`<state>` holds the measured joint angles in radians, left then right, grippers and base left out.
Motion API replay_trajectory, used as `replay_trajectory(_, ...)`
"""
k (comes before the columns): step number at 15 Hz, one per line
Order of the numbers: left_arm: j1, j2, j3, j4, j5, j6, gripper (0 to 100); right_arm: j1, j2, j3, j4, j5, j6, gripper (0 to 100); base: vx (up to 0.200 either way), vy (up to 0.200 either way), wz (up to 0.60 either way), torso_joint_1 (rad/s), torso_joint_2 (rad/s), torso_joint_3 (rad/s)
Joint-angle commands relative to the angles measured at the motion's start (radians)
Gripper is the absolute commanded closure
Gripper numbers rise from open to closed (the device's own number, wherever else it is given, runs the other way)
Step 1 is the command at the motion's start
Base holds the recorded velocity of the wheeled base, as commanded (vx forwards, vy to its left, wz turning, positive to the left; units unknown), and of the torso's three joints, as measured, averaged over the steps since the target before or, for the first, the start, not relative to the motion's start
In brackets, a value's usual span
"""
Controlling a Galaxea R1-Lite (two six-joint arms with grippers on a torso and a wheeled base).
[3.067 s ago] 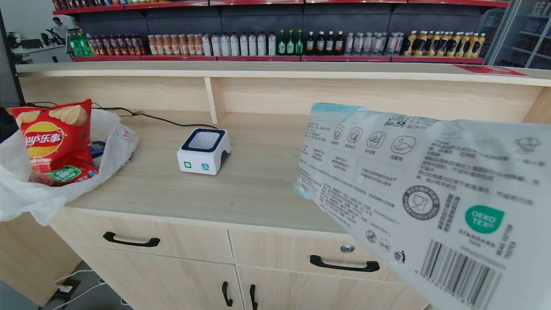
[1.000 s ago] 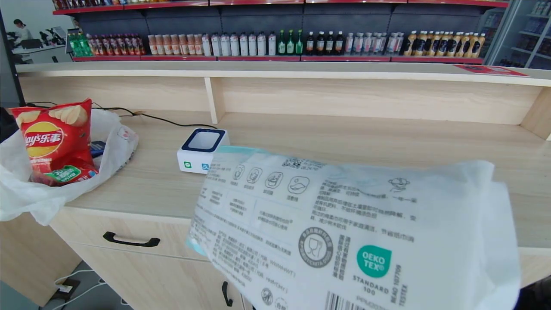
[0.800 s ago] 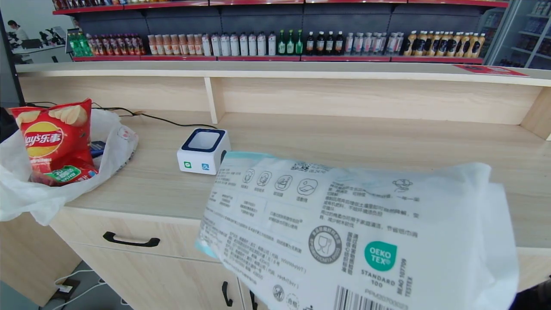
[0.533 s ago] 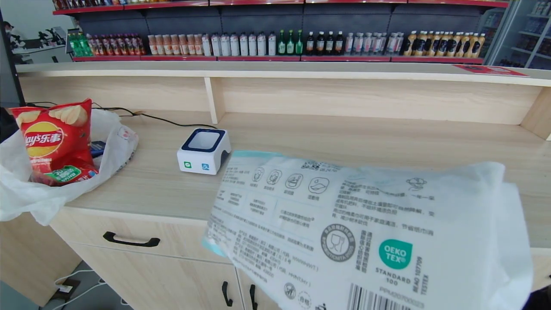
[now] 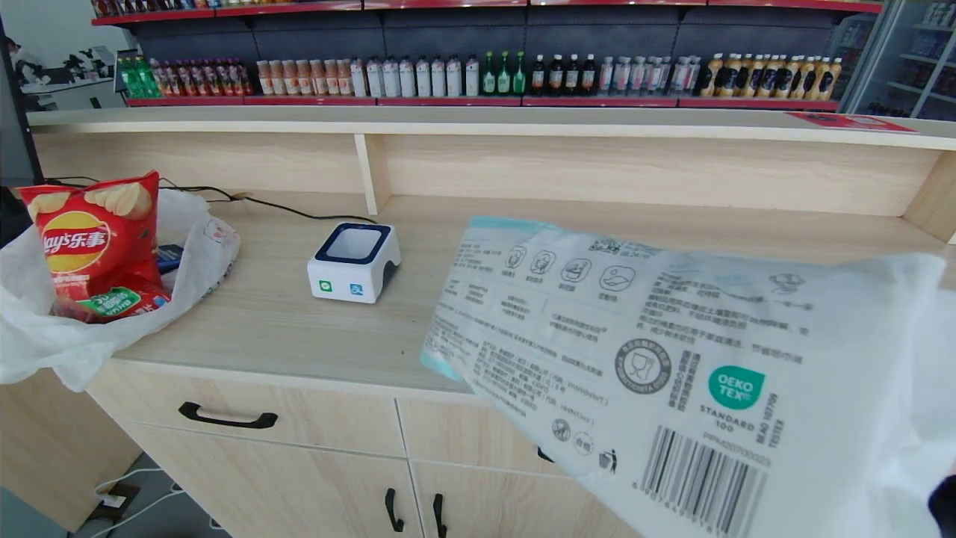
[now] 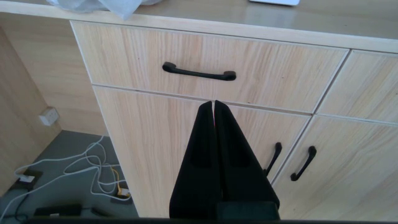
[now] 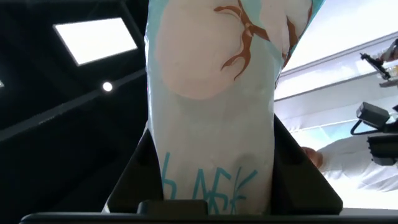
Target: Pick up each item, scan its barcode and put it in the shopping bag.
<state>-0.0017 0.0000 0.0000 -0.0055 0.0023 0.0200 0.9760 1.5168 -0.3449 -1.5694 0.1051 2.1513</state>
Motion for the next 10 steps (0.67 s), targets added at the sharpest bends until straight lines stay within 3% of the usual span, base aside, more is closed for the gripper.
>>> replay_trajectory(1, 0.000, 0.000, 0.000, -0.001, 0.001, 0.000, 100, -0.011, -0.061, 0.023, -0.001, 0.001, -0.037, 100, 0.000, 0.000, 0.00, 0.000, 0.00, 0.000)
replay_trajectory(8, 0.000, 0.000, 0.000, -0.001, 0.001, 0.001, 100, -0.197, -0.096, 0.017, -0.001, 0.002, -0.475, 100, 0.000, 0.000, 0.00, 0.000, 0.00, 0.000)
replay_trajectory(10, 0.000, 0.000, 0.000, -0.001, 0.001, 0.000, 100, -0.197, -0.106, -0.009, -0.001, 0.010, -0.754, 100, 0.000, 0.000, 0.00, 0.000, 0.00, 0.000)
